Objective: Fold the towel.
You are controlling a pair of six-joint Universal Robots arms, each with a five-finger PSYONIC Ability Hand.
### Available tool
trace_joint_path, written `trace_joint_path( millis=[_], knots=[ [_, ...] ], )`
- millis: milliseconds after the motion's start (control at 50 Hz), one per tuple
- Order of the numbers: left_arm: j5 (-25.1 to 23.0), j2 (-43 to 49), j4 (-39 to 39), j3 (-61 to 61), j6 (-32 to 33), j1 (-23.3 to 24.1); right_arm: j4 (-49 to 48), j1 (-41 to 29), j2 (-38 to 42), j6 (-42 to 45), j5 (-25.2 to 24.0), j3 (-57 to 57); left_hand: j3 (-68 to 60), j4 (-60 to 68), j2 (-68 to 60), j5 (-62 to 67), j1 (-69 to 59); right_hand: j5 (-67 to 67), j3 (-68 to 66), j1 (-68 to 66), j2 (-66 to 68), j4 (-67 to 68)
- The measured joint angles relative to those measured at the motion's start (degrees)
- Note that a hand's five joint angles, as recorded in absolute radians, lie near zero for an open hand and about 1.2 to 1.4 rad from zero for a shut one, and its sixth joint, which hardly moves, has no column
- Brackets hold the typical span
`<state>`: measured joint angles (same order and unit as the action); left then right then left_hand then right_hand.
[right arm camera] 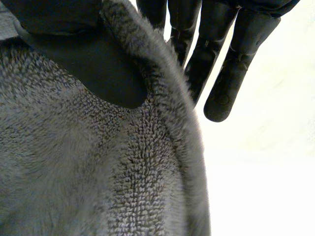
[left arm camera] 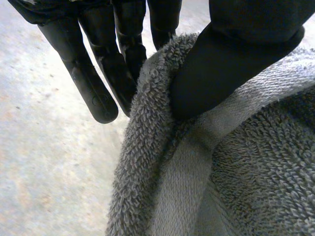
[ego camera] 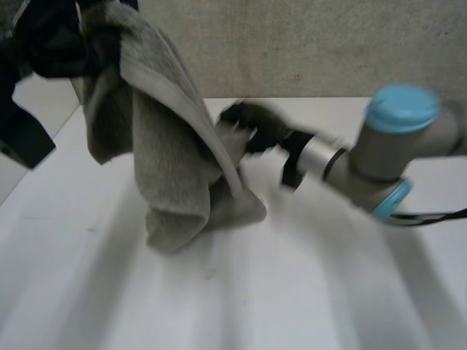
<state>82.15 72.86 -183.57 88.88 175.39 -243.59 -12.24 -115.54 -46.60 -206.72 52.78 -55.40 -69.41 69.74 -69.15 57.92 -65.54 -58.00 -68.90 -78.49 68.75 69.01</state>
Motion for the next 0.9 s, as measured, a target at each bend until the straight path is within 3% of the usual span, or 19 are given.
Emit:
trace_joint_path(
  millis=[40, 60, 100, 180, 280, 360, 440, 540, 660, 700, 800, 860, 900],
  knots=[
    [-0.01, 0.79, -0.75, -0.89, -0.07, -0.87, -1.77, 1.89, -2.96, 0.08, 2.85, -0.65, 0.00, 0.00, 0.00, 0.00, 0.00, -0.32, -0.24, -0.24, 0.18, 0.25],
    [-0.01, 2.36, -2.24, -2.67, -0.26, -2.21, -5.42, 4.52, -7.97, 0.23, 7.03, -2.55, 0.00, 0.00, 0.00, 0.00, 0.00, -0.59, -0.48, -0.45, 0.31, 0.48],
    [0.03, 3.30, -3.09, -3.71, -0.39, -2.86, -7.20, 5.48, -10.14, 0.29, 8.65, -3.58, 0.00, 0.00, 0.00, 0.00, 0.00, -0.59, -0.48, -0.45, 0.31, 0.48],
    [0.34, 7.36, -6.93, -7.72, -1.11, -4.19, -18.98, 9.35, -22.82, 0.60, 15.14, -11.89, 0.00, 0.00, 0.00, 0.00, 0.00, -0.86, -0.61, -0.63, 0.52, 0.65],
    [0.68, 12.02, -11.33, -9.84, -2.86, -4.17, -25.26, 10.68, -33.43, 1.91, 15.88, -20.07, 0.00, 0.00, 0.00, 0.00, 0.00, -0.96, -0.64, -0.67, 0.53, 0.67],
    [0.69, 16.64, -13.52, -8.80, -4.76, -3.98, -20.99, 10.37, -36.46, 5.22, 12.84, -22.70, 0.00, 0.00, 0.00, 0.00, 0.00, -0.96, -0.67, -0.69, 0.53, 0.68],
    [0.57, 20.56, -14.30, -7.10, -5.88, -3.87, -13.77, 9.18, -35.90, 10.32, 10.27, -23.06, 0.00, 0.00, 0.00, 0.00, 0.00, -0.96, -0.69, -0.69, 0.53, 0.70],
    [0.23, 29.49, -14.46, -2.97, -6.56, -3.90, 1.65, 4.71, -30.57, 23.87, 8.35, -22.52, 0.00, 0.00, 0.00, 0.00, 0.00, -0.98, -0.69, -0.70, 0.56, 0.74],
    [0.18, 38.62, -13.76, 0.10, -6.11, -4.92, 14.98, 0.55, -22.92, 37.66, 10.99, -23.21, 0.00, 0.00, 0.00, 0.00, 0.00, -0.98, -0.69, -0.70, 0.57, 0.74],
    [0.21, 42.86, -12.44, 0.92, -5.80, -6.44, 19.57, -0.78, -18.30, 43.40, 14.04, -24.49, 0.00, 0.00, 0.00, 0.00, 0.00, -0.98, -0.69, -0.70, 0.57, 0.74],
    [0.13, 45.68, -8.96, 1.41, -4.97, -8.69, 20.79, -1.20, -14.54, 46.01, 16.87, -26.29, 3.49, -3.90, 3.57, -1.01, 0.06, -0.98, -0.69, -0.70, 0.57, 0.74],
    [0.08, 45.10, -6.81, 1.42, -4.21, -9.33, 19.95, -1.12, -13.67, 45.42, 17.61, -27.06, 14.68, -14.26, 14.49, -12.42, 11.14, -0.98, -0.69, -0.70, 0.57, 0.74],
    [0.10, 44.04, -5.67, 1.44, -3.54, -9.53, 19.39, -1.05, -13.70, 44.54, 17.81, -27.26, 27.19, -27.73, 27.10, -25.33, 24.26, -0.15, 1.11, 1.01, -0.90, -0.79]
  ],
)
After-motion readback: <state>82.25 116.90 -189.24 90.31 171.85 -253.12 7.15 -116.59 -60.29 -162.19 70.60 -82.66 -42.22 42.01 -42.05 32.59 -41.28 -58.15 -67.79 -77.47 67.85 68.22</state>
